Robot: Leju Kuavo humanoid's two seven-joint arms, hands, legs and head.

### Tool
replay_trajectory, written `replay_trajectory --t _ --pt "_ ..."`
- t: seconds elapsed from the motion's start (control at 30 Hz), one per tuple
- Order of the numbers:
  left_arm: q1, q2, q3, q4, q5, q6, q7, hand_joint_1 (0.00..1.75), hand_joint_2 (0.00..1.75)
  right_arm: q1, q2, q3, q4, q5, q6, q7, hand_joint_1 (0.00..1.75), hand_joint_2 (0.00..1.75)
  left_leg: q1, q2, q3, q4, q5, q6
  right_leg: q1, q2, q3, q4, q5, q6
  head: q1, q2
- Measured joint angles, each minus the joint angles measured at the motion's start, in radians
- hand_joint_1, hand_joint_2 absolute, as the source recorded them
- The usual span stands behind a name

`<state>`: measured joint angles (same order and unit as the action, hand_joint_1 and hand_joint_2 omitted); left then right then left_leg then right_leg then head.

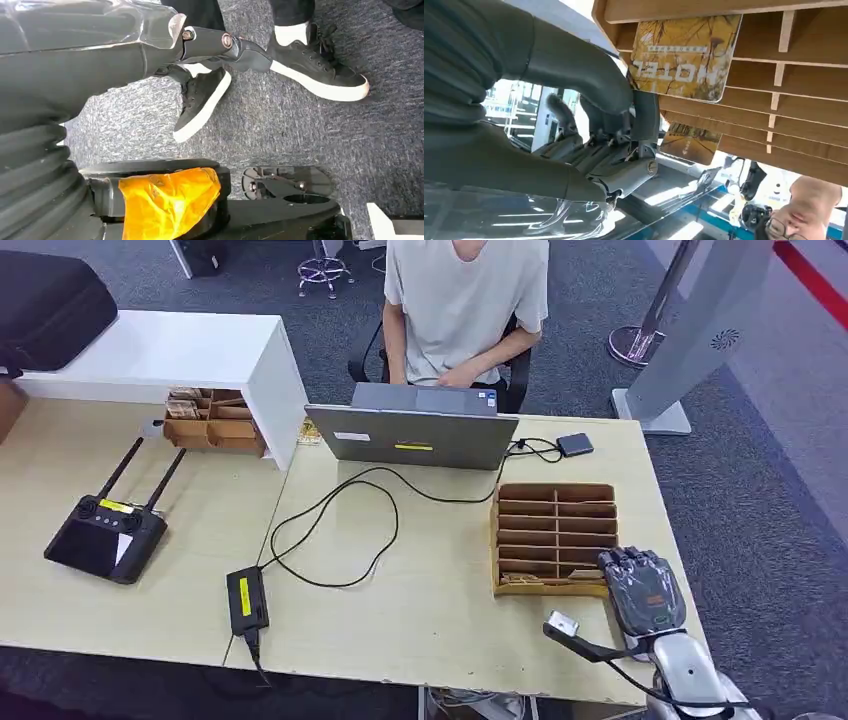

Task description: Pass the card to the sensor for recognition and then transmit it.

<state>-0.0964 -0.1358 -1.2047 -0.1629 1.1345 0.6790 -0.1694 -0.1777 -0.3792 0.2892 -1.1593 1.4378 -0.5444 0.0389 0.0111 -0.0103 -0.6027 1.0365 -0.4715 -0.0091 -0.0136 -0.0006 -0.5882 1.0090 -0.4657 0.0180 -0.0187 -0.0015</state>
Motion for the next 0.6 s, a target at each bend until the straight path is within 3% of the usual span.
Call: replay_trajectory --t 0.53,0.57,0.6 --pt "0.0 0.0 0.0 0.0 0.01 0.0 -0.001 0.0 1.75 0.006 0.0 -0.002 -0.006 0.008 0.0 0.0 1.75 1.75 0.0 0.0 0.0 0.0 0.0 0.0 0.0 0.0 0.0 0.0 0.0 0.0 0.0 0.0" --pt "0.0 0.0 0.0 0.0 0.01 0.0 -0.001 0.0 1.75 0.006 0.0 -0.003 -0.006 0.008 0.0 0.0 0.38 1.75 0.0 0.0 0.0 0.0 0.0 0.0 0.0 0.0 0.0 0.0 0.0 0.0 0.0 0.0" --pt "0.0 0.0 0.0 0.0 0.011 0.0 -0.001 0.0 1.75 0.006 0.0 -0.003 -0.006 0.009 0.0 0.0 0.0 1.75 0.0 0.0 0.0 0.0 0.0 0.0 0.0 0.0 0.0 0.0 0.0 0.0 0.0 0.0"
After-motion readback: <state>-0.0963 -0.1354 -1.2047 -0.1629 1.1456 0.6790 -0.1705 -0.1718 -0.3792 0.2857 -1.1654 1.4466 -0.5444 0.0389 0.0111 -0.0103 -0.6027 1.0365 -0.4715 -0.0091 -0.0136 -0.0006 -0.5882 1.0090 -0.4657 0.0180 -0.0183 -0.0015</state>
